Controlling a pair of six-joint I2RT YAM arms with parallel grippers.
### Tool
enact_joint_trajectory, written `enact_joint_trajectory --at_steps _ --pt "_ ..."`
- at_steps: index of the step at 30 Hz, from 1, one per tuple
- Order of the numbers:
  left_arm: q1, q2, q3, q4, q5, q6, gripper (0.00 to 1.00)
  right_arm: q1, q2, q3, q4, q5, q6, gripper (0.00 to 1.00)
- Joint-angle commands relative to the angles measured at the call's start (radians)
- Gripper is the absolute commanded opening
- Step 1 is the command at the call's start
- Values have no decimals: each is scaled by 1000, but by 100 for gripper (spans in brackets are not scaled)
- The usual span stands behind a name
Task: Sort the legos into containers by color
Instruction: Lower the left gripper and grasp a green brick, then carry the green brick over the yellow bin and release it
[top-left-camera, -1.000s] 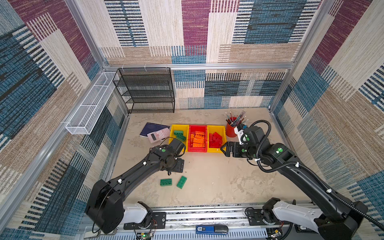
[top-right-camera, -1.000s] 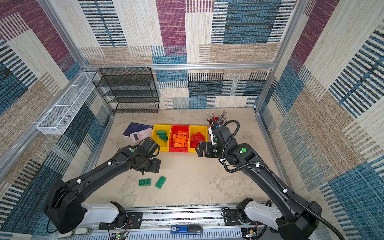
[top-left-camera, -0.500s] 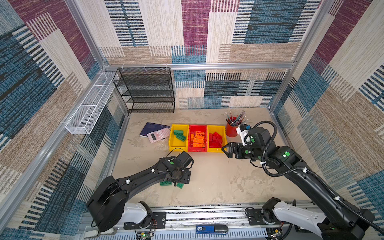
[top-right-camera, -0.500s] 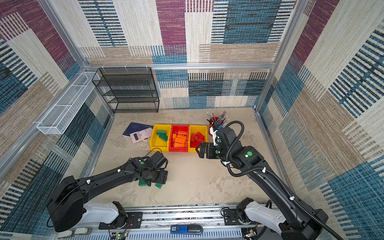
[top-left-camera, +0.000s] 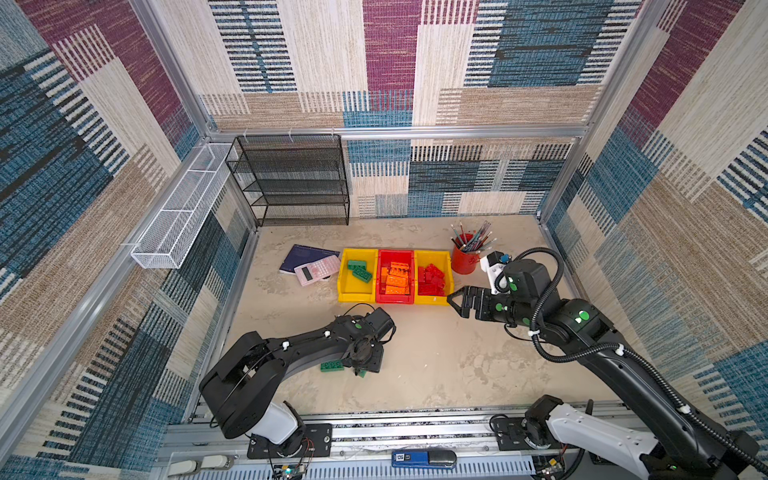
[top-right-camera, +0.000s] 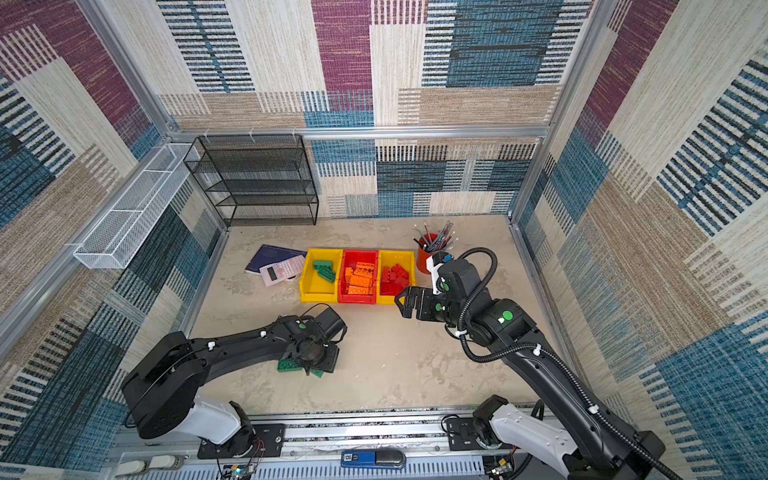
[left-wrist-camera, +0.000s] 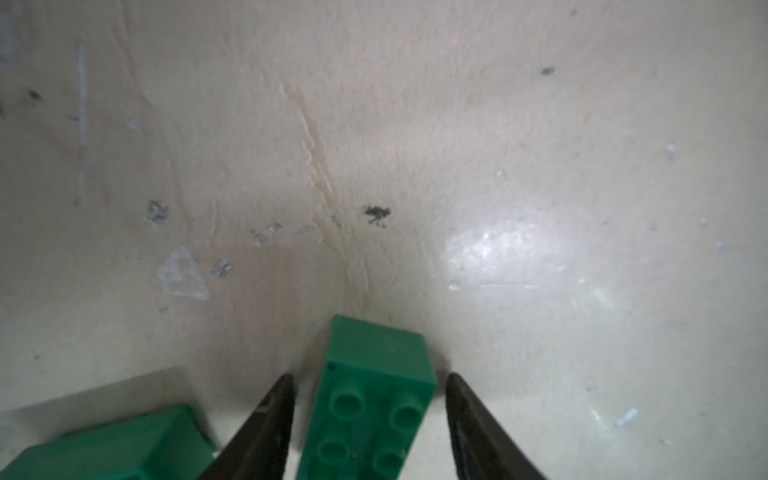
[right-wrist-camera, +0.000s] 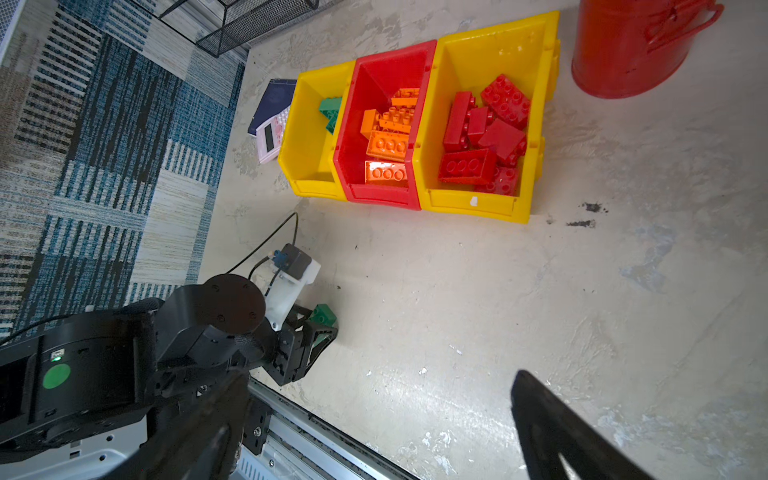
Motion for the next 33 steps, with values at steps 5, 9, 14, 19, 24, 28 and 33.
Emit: enact_joint_trajectory --at_steps 5,9,14,19,24,28,33 --pt "0 46 44 -43 -31 5 32 -1 3 -1 -1 23 18 100" --pt "7 77 118 -108 -69 26 25 -1 8 -10 9 30 21 100" --pt "69 69 226 -165 -94 65 25 -1 26 -5 24 39 20 99" --pt "208 78 366 -201 -97 130 25 -1 61 13 40 50 5 100" --pt "332 181 583 -210 -89 216 25 -1 104 49 45 80 -15 100" --pt "374 308 788 -254 -100 266 26 -1 119 76 43 125 -21 100" --pt "423 469 992 -301 -77 275 26 -1 131 91 35 163 -10 100"
